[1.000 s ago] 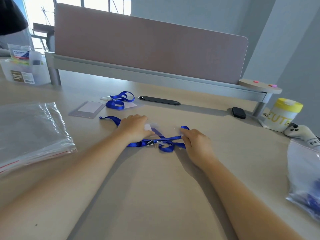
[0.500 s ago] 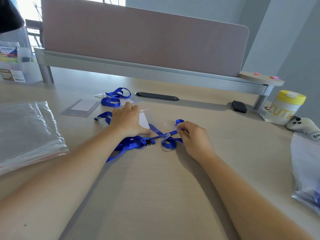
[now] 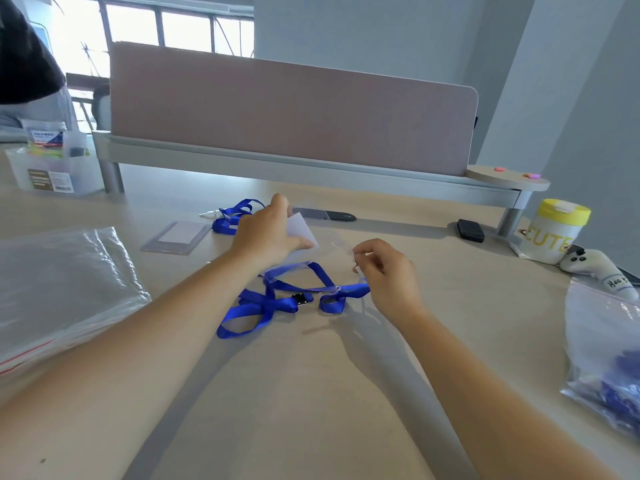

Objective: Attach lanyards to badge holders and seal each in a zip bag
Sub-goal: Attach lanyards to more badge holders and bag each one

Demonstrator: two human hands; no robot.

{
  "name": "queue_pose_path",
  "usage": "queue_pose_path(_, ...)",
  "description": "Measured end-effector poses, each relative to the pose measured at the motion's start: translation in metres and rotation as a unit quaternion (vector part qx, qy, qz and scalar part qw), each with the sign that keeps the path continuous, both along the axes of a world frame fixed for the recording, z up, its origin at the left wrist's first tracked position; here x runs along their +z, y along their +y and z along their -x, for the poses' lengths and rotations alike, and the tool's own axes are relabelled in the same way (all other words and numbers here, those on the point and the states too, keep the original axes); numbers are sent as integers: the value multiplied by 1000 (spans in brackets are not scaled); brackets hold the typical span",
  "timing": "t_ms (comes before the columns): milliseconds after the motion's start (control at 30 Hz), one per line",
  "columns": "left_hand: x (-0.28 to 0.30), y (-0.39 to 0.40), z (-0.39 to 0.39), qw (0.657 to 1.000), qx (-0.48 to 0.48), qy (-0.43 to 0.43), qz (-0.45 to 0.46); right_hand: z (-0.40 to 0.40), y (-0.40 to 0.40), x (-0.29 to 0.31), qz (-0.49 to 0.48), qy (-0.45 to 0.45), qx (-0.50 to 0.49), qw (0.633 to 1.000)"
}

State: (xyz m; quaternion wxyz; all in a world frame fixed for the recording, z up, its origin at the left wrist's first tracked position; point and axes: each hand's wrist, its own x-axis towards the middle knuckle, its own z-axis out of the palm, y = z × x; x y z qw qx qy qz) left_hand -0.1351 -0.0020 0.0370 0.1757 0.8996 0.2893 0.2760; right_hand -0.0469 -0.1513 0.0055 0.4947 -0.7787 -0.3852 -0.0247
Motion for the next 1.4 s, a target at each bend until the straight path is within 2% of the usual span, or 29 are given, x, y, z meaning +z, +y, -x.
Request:
queue_pose_path(133,5,-9,7,992,-52,-84,81,13,-3,16,-48,19,13,999)
queue_pose_path(333,7,-30,17,973,-104,-141,149,22,-12,29,-64,19,-15,998)
queue_pose_path(500,4,-41,27,970,-109,-134,171,26,-20,32,-39,48,8,998)
queue_pose_path(667,7,-47,34,986,-61,-111,108,31,-26,35,22,46,29,998)
queue_pose_path(800,11,-47,38,991,-25,-106,84,37,-30,38,23,34,24,999)
queue_pose_path(967,9,-53,41,983,-84,-84,142,41,-27,39,8,20,-7,1000)
queue_pose_path(1067,8,-55,42,976,-96,-108,164,41,-26,37,25,39,-19,999)
queue_pose_path(1233,9,-56,40,971,-95,-124,181,50,-23,37,34,42,16,998)
queue_pose_path(1400,10,-52,44,949,-105,-169,244,53,-21,38,-14,44,6,999)
